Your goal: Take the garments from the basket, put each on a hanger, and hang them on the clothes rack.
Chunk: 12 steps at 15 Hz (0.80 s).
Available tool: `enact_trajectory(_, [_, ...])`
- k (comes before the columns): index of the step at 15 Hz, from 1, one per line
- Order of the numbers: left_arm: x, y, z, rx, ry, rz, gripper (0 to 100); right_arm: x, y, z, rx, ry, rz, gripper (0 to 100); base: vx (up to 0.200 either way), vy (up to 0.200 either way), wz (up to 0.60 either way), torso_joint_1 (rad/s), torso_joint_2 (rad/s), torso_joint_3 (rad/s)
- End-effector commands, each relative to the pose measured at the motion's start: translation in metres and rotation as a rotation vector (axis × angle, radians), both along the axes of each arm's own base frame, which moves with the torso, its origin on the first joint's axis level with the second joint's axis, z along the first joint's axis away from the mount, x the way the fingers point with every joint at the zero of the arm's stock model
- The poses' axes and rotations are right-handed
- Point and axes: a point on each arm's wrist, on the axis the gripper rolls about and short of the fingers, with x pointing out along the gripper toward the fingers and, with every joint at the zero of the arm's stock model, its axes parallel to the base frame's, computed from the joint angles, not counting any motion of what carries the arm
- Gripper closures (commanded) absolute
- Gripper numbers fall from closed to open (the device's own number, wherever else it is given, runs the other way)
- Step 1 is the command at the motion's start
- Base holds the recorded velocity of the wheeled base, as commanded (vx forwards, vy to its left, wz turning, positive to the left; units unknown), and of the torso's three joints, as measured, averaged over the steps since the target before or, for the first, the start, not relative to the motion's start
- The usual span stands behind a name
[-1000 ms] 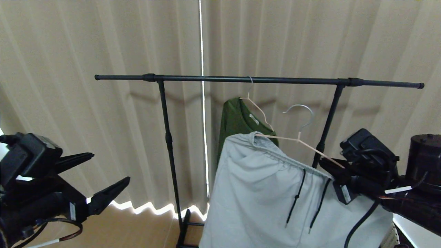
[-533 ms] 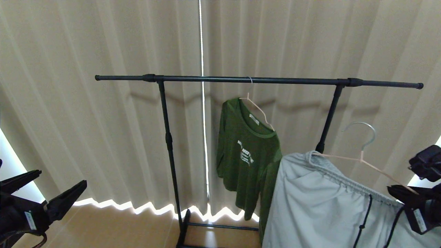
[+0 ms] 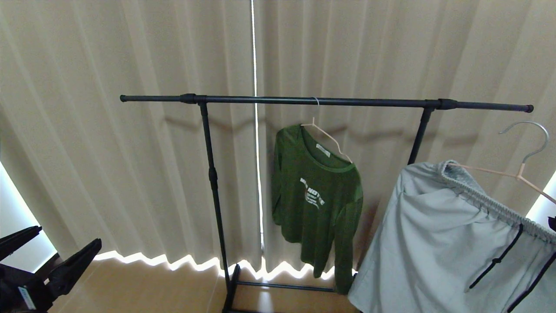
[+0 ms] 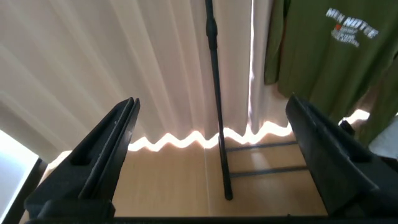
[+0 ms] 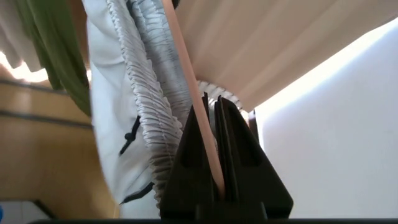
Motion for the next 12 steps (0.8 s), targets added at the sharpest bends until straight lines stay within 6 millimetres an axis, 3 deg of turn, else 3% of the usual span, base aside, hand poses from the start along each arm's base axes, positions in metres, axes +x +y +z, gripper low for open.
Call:
enact_trajectory(1, [-0.005,-0.001,0.004,-0.016,-0.033,0.0,0,0.002,-0.001,0.004,-0.002,-0.011,-0.003,100,0.0,0.0,0.0,0.0,0.0,0.0])
enact_trajectory(4, [-0.008,-0.001,0.007,-0.013,-0.059,-0.004,0,0.003,-0.001,0.003,0.001,-0.008,-0.001,100,0.0,0.0,0.0,0.0,0.0,0.0])
enact_trajectory(12, [-0.011,-0.004,0.007,-0.012,-0.067,-0.028,0,0.006,0.001,0.014,0.005,-0.044,0.022,100,0.2,0.0,0.0,0.005,0.0,0.005])
